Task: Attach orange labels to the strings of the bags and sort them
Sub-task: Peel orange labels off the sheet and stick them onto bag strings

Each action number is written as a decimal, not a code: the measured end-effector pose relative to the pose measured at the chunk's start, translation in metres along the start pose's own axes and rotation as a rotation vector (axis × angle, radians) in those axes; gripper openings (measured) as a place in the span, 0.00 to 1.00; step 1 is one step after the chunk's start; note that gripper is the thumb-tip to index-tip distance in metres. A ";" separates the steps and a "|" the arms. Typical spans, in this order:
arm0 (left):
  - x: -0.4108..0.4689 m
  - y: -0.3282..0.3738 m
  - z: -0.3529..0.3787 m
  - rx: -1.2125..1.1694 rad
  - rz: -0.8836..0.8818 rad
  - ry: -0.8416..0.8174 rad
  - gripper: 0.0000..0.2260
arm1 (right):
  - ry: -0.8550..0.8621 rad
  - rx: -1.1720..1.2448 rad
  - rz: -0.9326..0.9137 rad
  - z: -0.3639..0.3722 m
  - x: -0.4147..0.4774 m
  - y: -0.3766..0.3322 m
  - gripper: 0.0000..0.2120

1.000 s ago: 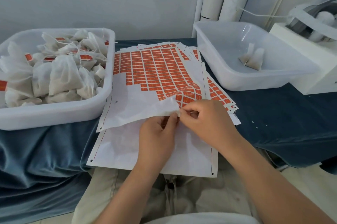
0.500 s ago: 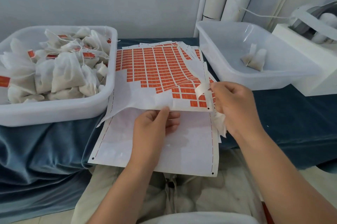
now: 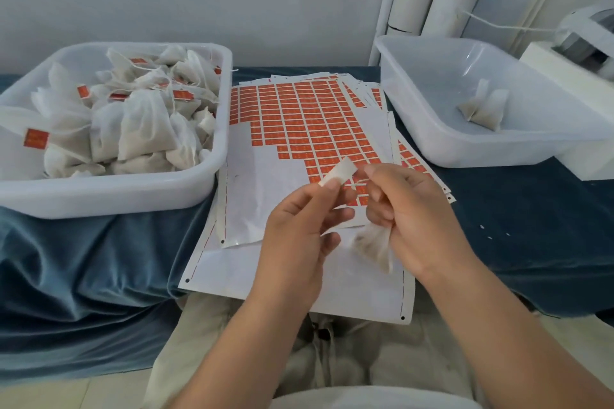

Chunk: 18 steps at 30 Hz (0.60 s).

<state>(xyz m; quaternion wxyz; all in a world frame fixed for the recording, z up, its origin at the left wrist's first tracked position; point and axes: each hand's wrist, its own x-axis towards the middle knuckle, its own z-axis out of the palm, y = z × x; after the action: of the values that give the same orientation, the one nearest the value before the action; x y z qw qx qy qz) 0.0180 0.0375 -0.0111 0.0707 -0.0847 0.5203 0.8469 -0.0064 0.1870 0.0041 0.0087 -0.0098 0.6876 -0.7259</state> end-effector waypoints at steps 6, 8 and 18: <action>0.005 0.015 -0.013 0.090 0.158 0.127 0.07 | -0.064 -0.003 -0.035 -0.024 0.004 -0.016 0.12; 0.004 0.020 -0.016 0.129 0.211 0.133 0.07 | -0.055 -0.087 -0.073 -0.031 0.003 -0.025 0.12; 0.003 0.015 -0.013 0.488 0.327 0.013 0.06 | -0.061 -0.372 -0.291 -0.022 -0.016 -0.044 0.16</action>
<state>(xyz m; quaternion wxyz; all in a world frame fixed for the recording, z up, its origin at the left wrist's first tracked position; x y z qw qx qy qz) 0.0131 0.0191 -0.0042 -0.0519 0.0142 0.7157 0.6964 0.0091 0.2118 0.0468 -0.0772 -0.1324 0.8003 -0.5797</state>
